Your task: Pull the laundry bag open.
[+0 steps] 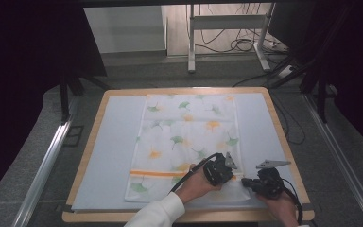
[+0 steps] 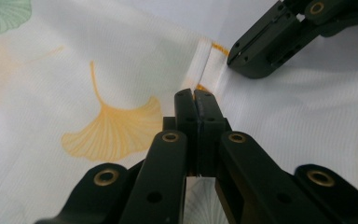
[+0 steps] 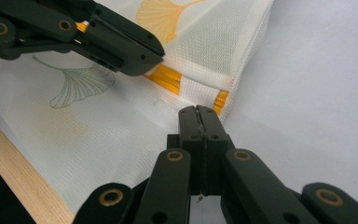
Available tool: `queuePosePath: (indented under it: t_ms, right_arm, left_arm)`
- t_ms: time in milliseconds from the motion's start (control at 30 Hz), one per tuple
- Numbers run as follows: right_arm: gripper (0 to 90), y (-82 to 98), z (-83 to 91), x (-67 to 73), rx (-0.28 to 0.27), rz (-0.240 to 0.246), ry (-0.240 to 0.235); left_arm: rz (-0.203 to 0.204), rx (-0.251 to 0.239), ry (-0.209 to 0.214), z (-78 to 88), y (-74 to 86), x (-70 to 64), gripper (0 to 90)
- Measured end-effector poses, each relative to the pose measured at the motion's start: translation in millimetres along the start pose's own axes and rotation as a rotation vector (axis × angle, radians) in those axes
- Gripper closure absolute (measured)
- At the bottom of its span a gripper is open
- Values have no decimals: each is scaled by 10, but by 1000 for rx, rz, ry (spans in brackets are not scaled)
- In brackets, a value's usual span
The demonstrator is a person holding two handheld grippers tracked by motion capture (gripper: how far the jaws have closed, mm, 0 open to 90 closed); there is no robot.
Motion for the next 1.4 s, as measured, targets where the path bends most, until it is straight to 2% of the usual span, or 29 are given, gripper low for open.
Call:
queuePosePath:
  t_ms: [167,400,567,867,1400]
  right_arm:
    - [897,1,-2,-1,-2,-3,1]
    - [897,2,0,-5,-2,-1,-4]
    - [897,3,3,-4,-2,2,-4]
    - [897,4,3,-11,-4,0,-9]
    - [897,3,3,-8,-2,4,-9]
  left_arm:
    - [2,-2,-7,55,43,32,900]
    - [28,-11,-9,117,92,83,900]
    - [15,-8,-11,114,87,68,900]
    - [20,-7,-7,111,87,74,900]
    - [31,-3,-12,208,160,100,900]
Point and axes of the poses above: each handheld gripper's, and its own axes: z roughly backward along the jaws, y roughly out of its underside, x roughly to its left, the point moved 2 cm from there along -z, roughly forward along the jaws, and after that the axes turned 15 degrees about -x, right-handed, at the moved point
